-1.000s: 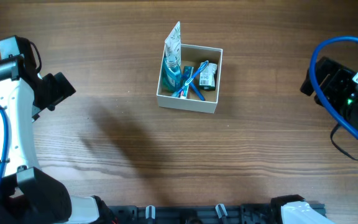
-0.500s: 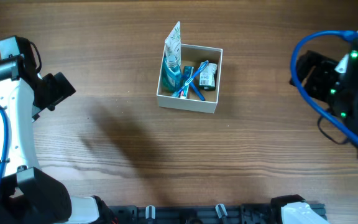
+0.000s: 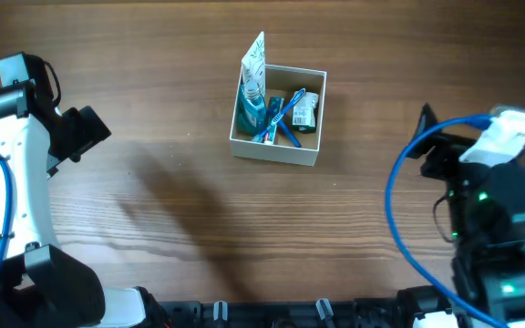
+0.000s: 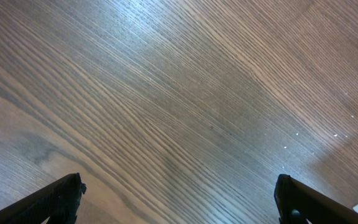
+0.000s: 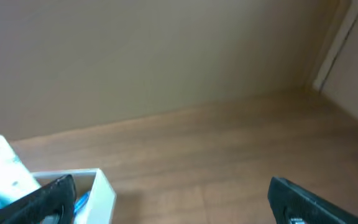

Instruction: Pack container

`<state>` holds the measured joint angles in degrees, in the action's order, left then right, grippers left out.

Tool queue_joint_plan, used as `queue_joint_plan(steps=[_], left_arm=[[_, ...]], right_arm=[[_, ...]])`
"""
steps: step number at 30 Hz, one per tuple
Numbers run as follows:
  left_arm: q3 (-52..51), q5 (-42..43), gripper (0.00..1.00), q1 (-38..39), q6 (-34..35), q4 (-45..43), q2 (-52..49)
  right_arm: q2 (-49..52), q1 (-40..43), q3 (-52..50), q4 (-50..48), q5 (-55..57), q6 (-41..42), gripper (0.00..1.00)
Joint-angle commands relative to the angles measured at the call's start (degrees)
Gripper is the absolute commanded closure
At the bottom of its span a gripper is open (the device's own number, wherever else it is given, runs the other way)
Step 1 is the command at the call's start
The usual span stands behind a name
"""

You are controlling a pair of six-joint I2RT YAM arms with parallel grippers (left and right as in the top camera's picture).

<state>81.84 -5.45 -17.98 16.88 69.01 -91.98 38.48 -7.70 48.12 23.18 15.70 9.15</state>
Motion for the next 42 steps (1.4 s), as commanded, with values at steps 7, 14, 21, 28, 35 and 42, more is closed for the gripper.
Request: queue_joint_plan(steps=[7,14,21,28,35,42], left_arm=[[-0.22,0.48,0.00,-0.31,0.50,-0.07,-0.07],[-0.22,0.48,0.00,-0.31,0.50,-0.07,-0.07],[-0.22,0.48,0.00,-0.31,0.50,-0.09,-0.07],[-0.22,0.48,0.00,-0.28,0.50,-0.07,-0.07],[-0.22,0.48,0.00,-0.31,0.50,-0.07,-0.07],[-0.22,0.48,0.00,-0.31,0.50,-0.07,-0.07]], right_arm=[[-10.32,-0.13,-28.89,-29.00,-1.88,-3.15,0.00],[-18.34,0.44,-36.98,-31.93,-3.04,-3.15,0.00],[-23.12,5.27,-40.92,-31.93,-10.67,-2.84,0.00],[-27.82,6.45,-42.88,-31.10,-9.49,-1.64,0.00],[-33.20,6.45,-46.12,-31.12,-9.40,-1.42,0.00],[-37.29,6.45,-47.82,-29.75,-9.77,-1.46,0.00]])
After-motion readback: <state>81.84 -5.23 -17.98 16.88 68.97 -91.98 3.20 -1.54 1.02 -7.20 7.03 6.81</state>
